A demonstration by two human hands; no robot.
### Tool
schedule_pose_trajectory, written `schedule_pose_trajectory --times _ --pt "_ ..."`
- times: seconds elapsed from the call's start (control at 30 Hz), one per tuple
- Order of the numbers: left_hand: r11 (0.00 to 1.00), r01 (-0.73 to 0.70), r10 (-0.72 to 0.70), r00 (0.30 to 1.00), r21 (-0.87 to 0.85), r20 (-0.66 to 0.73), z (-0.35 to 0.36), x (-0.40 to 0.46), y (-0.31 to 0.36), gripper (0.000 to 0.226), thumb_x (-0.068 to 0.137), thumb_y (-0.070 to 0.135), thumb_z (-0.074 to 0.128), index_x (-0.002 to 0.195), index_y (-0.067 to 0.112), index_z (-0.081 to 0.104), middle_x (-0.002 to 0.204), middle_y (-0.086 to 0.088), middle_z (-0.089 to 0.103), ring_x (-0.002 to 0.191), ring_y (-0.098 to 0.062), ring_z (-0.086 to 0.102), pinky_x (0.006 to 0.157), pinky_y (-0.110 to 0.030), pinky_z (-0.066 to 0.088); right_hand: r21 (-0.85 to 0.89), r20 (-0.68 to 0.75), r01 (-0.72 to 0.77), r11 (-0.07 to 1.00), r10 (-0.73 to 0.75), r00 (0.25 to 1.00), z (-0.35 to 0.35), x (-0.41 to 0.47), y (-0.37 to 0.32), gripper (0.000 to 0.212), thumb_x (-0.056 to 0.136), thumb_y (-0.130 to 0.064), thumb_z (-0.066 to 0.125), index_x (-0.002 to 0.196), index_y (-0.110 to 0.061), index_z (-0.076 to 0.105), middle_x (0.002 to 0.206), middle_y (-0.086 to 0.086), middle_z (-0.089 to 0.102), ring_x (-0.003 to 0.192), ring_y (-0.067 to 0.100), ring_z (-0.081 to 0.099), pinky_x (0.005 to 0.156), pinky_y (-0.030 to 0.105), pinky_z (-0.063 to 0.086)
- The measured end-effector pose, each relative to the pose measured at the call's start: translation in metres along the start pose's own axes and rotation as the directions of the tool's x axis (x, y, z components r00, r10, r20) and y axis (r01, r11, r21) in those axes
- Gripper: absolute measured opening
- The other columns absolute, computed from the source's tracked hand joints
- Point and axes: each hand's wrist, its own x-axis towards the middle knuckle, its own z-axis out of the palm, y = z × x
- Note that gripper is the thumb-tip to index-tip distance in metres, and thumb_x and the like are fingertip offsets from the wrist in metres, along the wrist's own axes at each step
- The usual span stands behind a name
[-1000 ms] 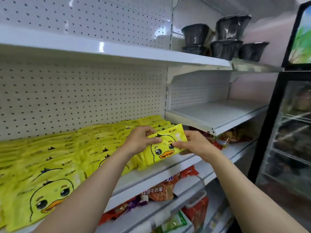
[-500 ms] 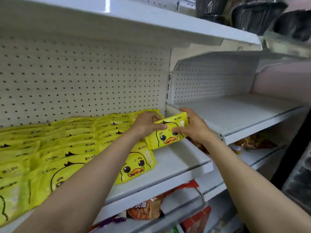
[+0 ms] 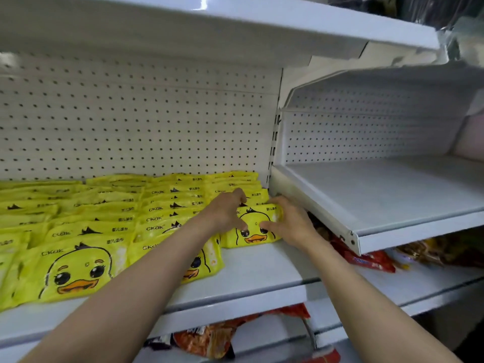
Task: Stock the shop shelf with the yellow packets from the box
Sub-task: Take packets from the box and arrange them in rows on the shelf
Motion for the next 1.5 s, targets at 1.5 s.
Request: schedule_pose_trajectory --times 1.5 --pt "0.900 0.296 -0.071 0.824 0.321 -0.562 -0.193 -0.458 -0.222 0.055 0.086 0.047 0.066 0.133 0.020 0.055 0.131 -0.009 0.055 0.122 -0.031 0.049 0.097 -0.045 0.044 -0.108 0.098 0.572 0.813 -0.564 0.820 0.152 -0.219 -0.412 0.055 0.092 -0.046 0.062 0.141 -0.024 0.051 0.153 0.009 0.039 0.143 0.027 0.031 0.113 0.039 0.028"
